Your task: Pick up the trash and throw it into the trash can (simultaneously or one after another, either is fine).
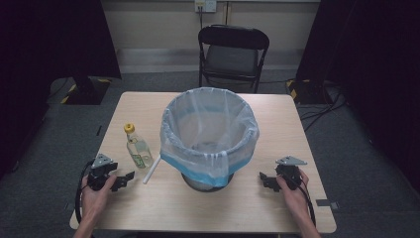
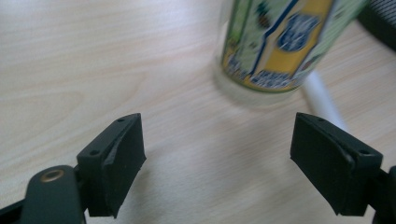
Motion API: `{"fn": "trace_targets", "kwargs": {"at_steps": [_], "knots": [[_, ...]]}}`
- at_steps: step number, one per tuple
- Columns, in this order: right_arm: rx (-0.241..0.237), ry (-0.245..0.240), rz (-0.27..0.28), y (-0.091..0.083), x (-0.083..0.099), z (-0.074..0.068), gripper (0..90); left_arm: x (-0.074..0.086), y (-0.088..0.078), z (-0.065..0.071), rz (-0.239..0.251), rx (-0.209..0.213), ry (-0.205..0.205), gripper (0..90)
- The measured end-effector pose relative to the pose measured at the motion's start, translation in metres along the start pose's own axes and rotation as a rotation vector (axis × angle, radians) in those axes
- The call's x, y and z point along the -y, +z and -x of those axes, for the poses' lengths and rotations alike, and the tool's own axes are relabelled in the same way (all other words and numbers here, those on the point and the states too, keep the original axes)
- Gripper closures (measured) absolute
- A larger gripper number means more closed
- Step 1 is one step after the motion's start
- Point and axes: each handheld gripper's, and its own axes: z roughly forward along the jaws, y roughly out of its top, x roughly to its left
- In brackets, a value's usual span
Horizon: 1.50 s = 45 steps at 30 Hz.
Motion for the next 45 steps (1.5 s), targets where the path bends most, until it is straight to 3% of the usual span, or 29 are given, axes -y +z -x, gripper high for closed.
{"fn": "trace_targets", "kwargs": {"at_steps": [8, 9, 12, 17, 20, 27, 28, 31, 43, 45], "knots": [[0.001, -0.001, 0.001, 0.0, 0.0, 0.0, 11.9, -0.008, -0.008, 0.01, 0.068, 0.045, -0.008, 19.4], [0.009, 0.002, 0.003, -0.001, 0.001, -0.001, 11.9, -0.01, -0.008, 0.013, 0.074, 0.077, -0.006, 19.4], [-0.001, -0.002, 0.003, -0.003, 0.003, -0.001, 11.9, -0.013, -0.008, 0.017, 0.088, 0.098, 0.012, 19.3], [-0.014, -0.016, 0.002, -0.008, 0.008, 0.0, 11.8, -0.026, 0.0, 0.022, 0.084, 0.05, 0.056, 19.4], [-0.015, -0.022, 0.005, -0.01, 0.009, 0.0, 11.8, -0.036, 0.006, 0.022, 0.077, 0.05, 0.091, 19.6], [-0.013, -0.021, 0.004, -0.01, 0.01, 0.0, 11.8, -0.056, 0.012, 0.023, 0.086, 0.065, 0.122, 19.5], [-0.013, -0.021, 0.004, -0.01, 0.01, 0.0, 11.8, -0.061, 0.014, 0.023, 0.091, 0.046, 0.138, 19.5], [-0.014, -0.021, 0.004, -0.01, 0.01, 0.0, 11.8, -0.067, 0.02, 0.023, 0.086, 0.066, 0.147, 19.5], [-0.013, -0.021, 0.004, -0.01, 0.01, 0.0, 11.8, -0.062, 0.036, 0.022, 0.086, 0.072, 0.133, 21.0], [-0.013, -0.021, 0.004, -0.01, 0.01, 0.0, 11.8, -0.057, 0.037, 0.023, 0.103, 0.057, 0.137, 21.5]]}}
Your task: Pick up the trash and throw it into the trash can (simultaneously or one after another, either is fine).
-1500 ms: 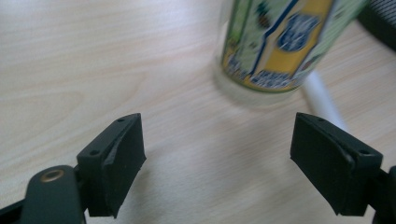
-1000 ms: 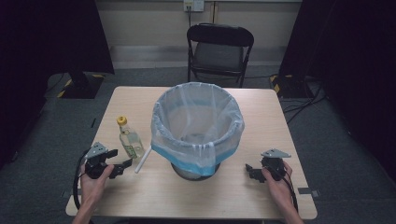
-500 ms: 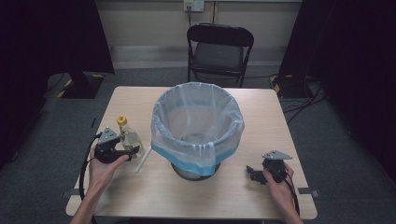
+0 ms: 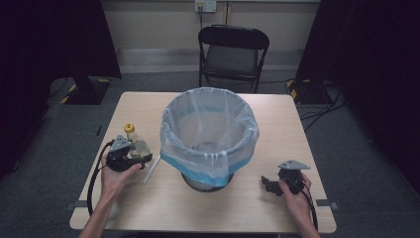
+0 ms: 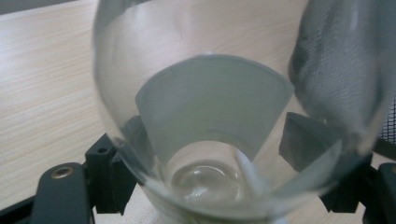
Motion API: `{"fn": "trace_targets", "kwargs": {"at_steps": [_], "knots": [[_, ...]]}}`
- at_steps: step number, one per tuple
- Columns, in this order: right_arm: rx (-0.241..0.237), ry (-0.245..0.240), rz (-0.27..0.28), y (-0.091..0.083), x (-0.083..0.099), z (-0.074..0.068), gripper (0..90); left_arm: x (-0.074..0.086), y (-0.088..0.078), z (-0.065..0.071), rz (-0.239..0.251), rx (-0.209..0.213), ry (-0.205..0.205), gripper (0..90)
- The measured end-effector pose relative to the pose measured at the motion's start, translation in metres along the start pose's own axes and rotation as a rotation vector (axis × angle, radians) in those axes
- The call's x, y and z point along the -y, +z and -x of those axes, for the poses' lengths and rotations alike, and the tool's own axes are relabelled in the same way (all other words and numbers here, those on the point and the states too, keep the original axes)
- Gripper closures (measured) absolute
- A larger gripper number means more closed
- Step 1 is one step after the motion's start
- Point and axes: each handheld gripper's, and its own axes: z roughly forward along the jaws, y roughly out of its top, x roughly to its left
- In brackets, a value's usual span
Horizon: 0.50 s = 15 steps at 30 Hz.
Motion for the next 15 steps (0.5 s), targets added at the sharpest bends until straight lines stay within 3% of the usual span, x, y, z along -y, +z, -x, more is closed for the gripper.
{"fn": "trace_targets", "kwargs": {"at_steps": [3, 6, 10, 15], "knots": [[0.0, 0.001, 0.0, 0.0, 0.0, 0.0, 11.8, 0.003, 0.002, -0.001, 0.015, 0.003, -0.009, 21.7], [0.0, 0.001, 0.0, 0.0, 0.0, 0.0, 11.8, 0.007, 0.008, -0.002, -0.021, 0.012, -0.005, 21.8], [0.0, 0.001, 0.0, 0.0, 0.0, 0.0, 11.8, 0.012, 0.01, 0.004, -0.019, -0.039, 0.019, 25.1], [-0.001, 0.0, 0.0, 0.0, 0.0, 0.0, 11.8, 0.011, 0.01, 0.004, -0.025, -0.043, 0.0, 27.6]]}}
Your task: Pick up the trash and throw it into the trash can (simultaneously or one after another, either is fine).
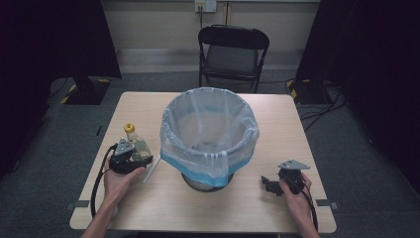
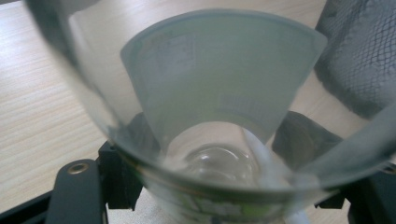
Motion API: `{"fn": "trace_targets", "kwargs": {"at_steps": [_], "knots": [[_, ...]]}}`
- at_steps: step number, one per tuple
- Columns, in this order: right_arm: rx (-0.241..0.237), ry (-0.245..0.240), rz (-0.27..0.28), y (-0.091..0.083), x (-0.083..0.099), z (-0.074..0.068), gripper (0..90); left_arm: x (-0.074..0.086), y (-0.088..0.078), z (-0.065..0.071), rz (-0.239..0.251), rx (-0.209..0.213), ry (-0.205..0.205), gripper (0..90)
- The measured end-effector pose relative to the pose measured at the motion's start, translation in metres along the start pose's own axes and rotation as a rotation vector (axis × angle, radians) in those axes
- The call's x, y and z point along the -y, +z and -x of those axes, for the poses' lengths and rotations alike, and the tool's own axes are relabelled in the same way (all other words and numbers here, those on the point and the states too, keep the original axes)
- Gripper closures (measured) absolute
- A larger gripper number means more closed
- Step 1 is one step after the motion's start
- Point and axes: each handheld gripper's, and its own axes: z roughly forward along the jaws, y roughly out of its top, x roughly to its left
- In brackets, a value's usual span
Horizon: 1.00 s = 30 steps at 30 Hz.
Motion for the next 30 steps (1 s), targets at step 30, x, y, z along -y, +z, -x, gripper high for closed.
{"fn": "trace_targets", "kwargs": {"at_steps": [30], "knots": [[-0.002, -0.001, 0.0, 0.0, 0.0, 0.0, 11.7, -0.018, -0.021, -0.012, 0.131, 0.075, -0.121, 28.0]]}}
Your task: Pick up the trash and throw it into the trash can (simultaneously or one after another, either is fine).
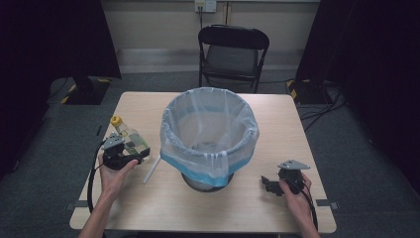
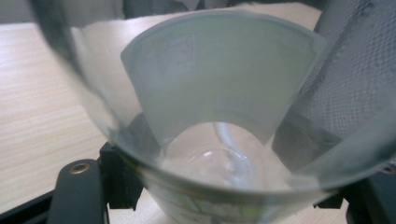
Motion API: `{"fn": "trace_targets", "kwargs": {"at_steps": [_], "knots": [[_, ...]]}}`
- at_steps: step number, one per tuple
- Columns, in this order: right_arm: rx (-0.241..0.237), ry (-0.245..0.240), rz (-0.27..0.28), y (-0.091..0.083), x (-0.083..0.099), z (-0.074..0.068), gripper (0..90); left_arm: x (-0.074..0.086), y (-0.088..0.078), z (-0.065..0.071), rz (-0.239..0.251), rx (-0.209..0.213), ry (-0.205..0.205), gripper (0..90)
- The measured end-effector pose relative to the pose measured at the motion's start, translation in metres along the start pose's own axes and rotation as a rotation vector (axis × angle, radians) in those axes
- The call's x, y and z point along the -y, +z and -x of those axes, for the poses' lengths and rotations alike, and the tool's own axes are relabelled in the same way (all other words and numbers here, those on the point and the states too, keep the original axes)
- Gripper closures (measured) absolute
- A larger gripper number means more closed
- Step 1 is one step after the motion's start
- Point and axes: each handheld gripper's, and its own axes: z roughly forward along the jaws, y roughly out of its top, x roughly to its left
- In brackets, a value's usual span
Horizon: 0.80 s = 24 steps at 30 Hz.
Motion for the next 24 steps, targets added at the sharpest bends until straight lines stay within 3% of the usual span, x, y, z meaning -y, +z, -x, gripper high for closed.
{"fn": "trace_targets", "kwargs": {"at_steps": [13, 16, 24], "knots": [[0.0, 0.0, 0.0, 0.0, 0.0, 0.0, 11.7, -0.017, -0.01, 0.005, 0.057, 0.05, 0.002, 28.0], [0.0, 0.0, 0.0, 0.0, 0.0, 0.0, 11.7, -0.024, -0.014, 0.007, 0.099, 0.064, -0.008, 28.0], [-0.001, 0.001, 0.0, 0.0, 0.0, 0.0, 11.7, -0.045, -0.019, 0.015, 0.135, 0.088, 0.016, 28.0]]}}
